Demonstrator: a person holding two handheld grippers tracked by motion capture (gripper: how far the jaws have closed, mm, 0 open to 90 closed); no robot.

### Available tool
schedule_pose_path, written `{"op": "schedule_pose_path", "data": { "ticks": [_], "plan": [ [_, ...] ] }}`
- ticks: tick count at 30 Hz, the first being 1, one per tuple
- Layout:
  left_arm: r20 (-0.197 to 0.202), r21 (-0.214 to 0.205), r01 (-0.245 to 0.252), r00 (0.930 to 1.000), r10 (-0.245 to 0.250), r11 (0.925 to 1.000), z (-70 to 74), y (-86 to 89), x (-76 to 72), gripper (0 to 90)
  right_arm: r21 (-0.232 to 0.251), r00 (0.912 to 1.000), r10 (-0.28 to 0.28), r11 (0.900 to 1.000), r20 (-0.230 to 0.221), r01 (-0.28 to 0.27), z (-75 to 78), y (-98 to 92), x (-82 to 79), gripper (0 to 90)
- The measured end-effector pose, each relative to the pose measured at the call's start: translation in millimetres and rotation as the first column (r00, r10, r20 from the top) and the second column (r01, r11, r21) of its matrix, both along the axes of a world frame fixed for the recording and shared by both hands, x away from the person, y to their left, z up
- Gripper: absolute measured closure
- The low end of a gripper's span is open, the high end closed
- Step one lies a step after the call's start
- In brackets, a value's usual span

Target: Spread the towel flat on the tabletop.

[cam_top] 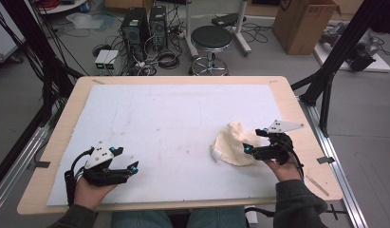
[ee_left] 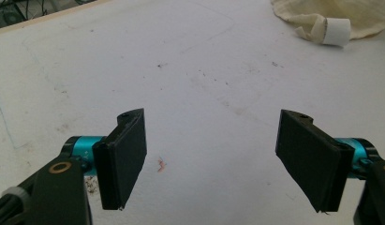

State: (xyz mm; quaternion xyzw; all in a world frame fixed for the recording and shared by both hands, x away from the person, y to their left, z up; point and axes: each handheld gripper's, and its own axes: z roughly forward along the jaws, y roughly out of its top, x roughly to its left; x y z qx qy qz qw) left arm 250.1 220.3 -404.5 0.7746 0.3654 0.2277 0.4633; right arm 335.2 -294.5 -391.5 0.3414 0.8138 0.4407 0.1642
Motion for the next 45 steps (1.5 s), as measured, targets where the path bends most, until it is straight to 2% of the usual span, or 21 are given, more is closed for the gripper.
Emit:
{"op": "schedule_pose_path", "data": {
  "ticks": [3,6,10,14,17,20,23,25,27,33,39,45],
  "plan": [
    [-0.001,-0.002,-0.002,1.0,0.002,1.0,0.1,1.6,0.2,25.4,-0.021,0.9994,0.015,0.9997,-0.033,-0.016,-7.5,9.2,10.2,21.0],
    [-0.004,-0.003,-0.004,1.0,0.004,1.0,-0.3,2.7,0.9,25.4,-0.026,0.998,0.027,0.9993,-0.058,-0.029,-15.8,16.0,19.8,27.1],
    [-0.005,-0.001,-0.003,1.0,0.003,1.0,-1.2,2.5,2.0,25.4,-0.066,0.9944,0.026,0.9973,-0.102,-0.033,-26.4,24.4,29.3,34.0],
    [-0.008,0.001,-0.002,1.0,0.002,1.0,-1.8,1.9,2.3,25.4,-0.099,0.992,0.028,0.9943,-0.123,-0.04,-34.0,30.4,35.2,46.2],
    [-0.009,0.0,-0.005,0.9999,0.005,1.0,-2.3,2.0,2.4,25.4,-0.141,0.9866,0.018,0.9892,-0.162,-0.041,-41.8,34.0,39.6,54.0],
    [-0.009,-0.002,-0.006,0.9999,0.006,1.0,-2.9,2.8,3.2,25.4,-0.141,0.9903,0.008,0.9896,-0.139,-0.027,-45.2,33.8,39.6,64.3],
    [-0.014,-0.001,-0.007,0.9999,0.007,1.0,-3.4,2.8,3.8,25.4,-0.126,0.9898,0.004,0.9918,-0.143,-0.022,-45.9,31.3,40.4,71.7],
    [-0.013,0.001,-0.006,0.9999,0.006,1.0,-3.2,2.5,3.7,25.4,-0.101,0.987,0.003,0.9947,-0.16,-0.02,-46.1,28.5,42.2,74.9],
    [-0.011,0.001,-0.007,0.9999,0.007,1.0,-3.1,2.4,3.6,25.4,-0.085,0.9855,0.01,0.9961,-0.169,-0.024,-45.1,27.0,42.6,76.1],
    [-0.012,0.0,-0.011,0.9999,0.011,0.9999,-3.5,3.8,4.9,25.4,-0.052,0.9897,0.033,0.9979,-0.139,-0.04,-32.7,31.0,37.9,76.8],
    [-0.007,-0.004,-0.013,0.9999,0.013,0.9999,-2.9,3.9,4.0,25.4,-0.015,0.993,0.08,0.9966,-0.087,-0.082,-8.1,46.9,33.6,77.0],
    [-0.007,-0.001,-0.012,0.9999,0.012,0.9999,-2.8,3.7,4.0,25.4,-0.002,0.9905,0.125,0.9921,-0.056,-0.126,10.7,65.5,31.4,77.3]
  ]
}}
